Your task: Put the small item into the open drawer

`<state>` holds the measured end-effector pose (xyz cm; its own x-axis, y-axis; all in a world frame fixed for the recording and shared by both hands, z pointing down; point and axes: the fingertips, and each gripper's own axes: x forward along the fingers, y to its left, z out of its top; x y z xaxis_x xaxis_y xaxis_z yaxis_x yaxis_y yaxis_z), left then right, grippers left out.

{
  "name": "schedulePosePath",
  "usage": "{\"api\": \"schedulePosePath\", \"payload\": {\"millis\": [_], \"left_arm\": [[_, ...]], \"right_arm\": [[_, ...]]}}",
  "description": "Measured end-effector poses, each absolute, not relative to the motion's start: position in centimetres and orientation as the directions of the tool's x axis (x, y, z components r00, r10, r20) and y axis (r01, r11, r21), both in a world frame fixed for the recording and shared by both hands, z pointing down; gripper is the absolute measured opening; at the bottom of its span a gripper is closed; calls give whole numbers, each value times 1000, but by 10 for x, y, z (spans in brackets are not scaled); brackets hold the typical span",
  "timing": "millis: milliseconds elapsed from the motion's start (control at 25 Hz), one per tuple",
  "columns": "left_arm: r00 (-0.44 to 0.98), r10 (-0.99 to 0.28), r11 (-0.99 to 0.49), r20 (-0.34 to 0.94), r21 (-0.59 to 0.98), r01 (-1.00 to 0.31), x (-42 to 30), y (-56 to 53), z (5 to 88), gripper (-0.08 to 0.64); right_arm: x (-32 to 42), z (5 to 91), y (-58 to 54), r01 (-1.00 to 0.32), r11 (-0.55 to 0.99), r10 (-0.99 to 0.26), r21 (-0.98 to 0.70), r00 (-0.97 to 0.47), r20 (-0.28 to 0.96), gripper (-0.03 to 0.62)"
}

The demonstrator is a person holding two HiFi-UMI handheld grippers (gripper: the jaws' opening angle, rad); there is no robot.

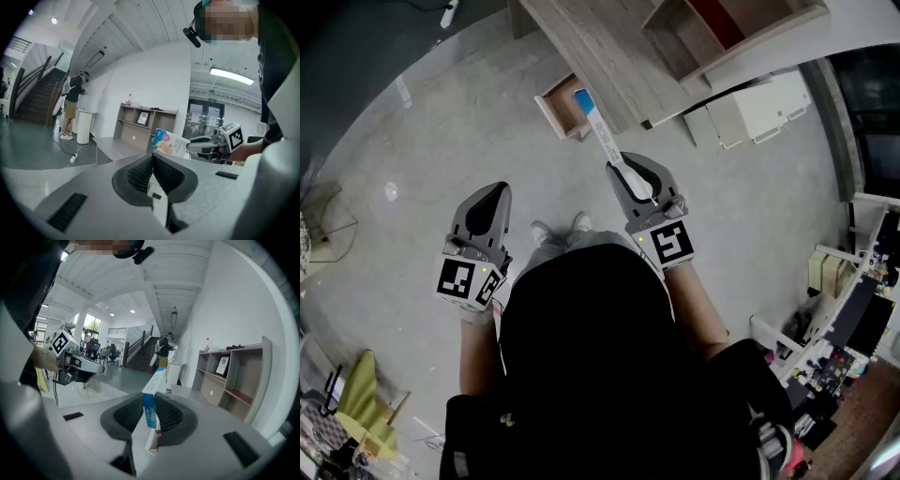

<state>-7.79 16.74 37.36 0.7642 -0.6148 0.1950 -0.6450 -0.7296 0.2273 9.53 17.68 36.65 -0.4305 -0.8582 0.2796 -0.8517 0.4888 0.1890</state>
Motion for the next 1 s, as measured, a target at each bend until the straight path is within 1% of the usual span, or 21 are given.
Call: {"api": "schedulePosePath", "payload": {"millis": [200, 640, 1000], "left_arm": [[766, -612, -730, 197, 231, -643, -95, 165, 375, 3], [786, -590, -743, 185, 255, -618, -136, 164, 387, 3], [779, -599, -730, 184, 275, -626, -145, 149, 395, 3]], "right_arm": [[79, 367, 176, -850, 491, -856, 192, -429, 288, 91], [44, 368, 170, -879, 432, -886, 202, -370, 281, 89], [43, 380, 154, -881, 426, -880, 204, -352, 319, 91]]}}
